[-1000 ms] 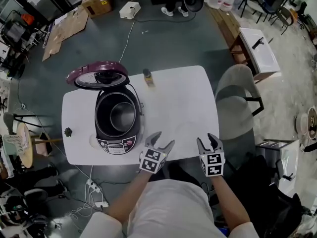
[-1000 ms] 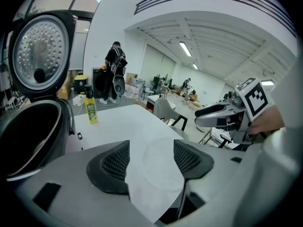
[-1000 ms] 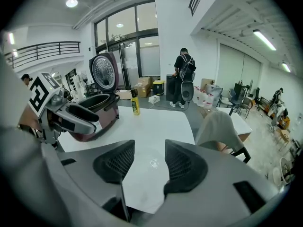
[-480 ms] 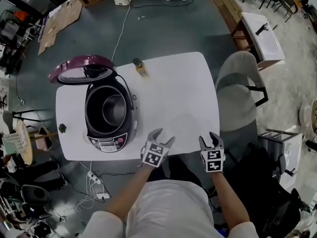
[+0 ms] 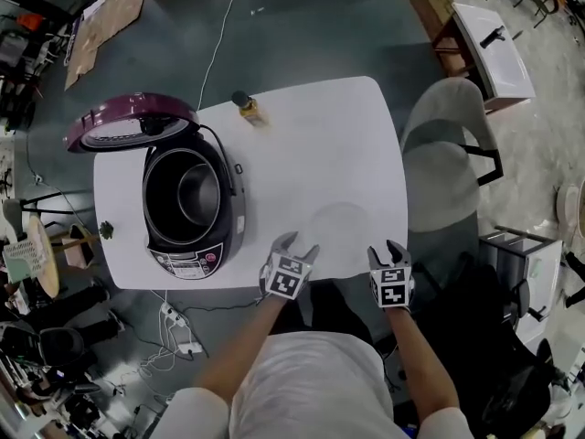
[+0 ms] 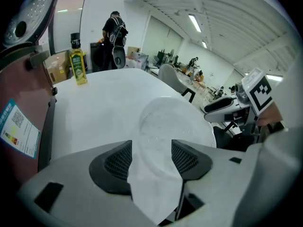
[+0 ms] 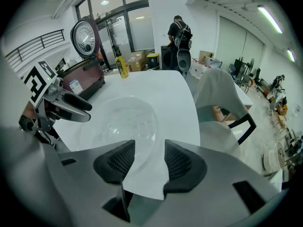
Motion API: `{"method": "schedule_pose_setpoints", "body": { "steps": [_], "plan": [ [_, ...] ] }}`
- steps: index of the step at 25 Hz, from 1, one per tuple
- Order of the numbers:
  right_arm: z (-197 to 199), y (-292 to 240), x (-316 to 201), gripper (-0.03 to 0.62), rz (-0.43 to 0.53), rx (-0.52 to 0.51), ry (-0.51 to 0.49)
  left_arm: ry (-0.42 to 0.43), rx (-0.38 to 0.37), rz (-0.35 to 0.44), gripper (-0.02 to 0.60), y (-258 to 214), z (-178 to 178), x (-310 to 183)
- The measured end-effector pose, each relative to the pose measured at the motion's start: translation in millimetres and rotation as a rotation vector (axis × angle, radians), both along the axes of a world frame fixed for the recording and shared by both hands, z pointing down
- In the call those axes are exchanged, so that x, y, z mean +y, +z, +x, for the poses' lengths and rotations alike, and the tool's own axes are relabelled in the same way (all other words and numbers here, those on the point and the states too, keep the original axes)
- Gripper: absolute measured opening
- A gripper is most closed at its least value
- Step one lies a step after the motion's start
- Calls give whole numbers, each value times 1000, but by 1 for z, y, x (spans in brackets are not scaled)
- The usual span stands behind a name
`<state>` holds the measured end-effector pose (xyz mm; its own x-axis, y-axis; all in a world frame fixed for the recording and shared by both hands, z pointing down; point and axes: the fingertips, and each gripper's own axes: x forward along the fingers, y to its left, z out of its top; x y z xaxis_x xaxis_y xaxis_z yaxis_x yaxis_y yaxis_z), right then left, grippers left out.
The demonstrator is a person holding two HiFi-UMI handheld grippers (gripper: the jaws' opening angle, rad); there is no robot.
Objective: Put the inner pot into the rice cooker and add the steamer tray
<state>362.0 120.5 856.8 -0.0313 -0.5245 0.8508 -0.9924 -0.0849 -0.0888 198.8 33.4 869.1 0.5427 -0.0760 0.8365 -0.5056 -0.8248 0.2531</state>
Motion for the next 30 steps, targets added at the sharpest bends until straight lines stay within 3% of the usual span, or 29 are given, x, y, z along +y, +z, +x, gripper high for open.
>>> {"method": "schedule_pose_setpoints", "body": {
  "steps": [9,14,18,30],
  "plan": [
    [2,35,3,185,-75,-45,2,-5,-52,-48,259,23,2,5],
    [0,42,2,128,-98,-58,-4,-24,-58,-65,216,32,-1,4],
    [0,44,-1,117,-107,-52,-2,-13,-79,-73,137,33,-3,5],
    [-9,11,-9,109,-60,-35,-34,-19,-47,-51,130,5,-13,2]
  ]
}}
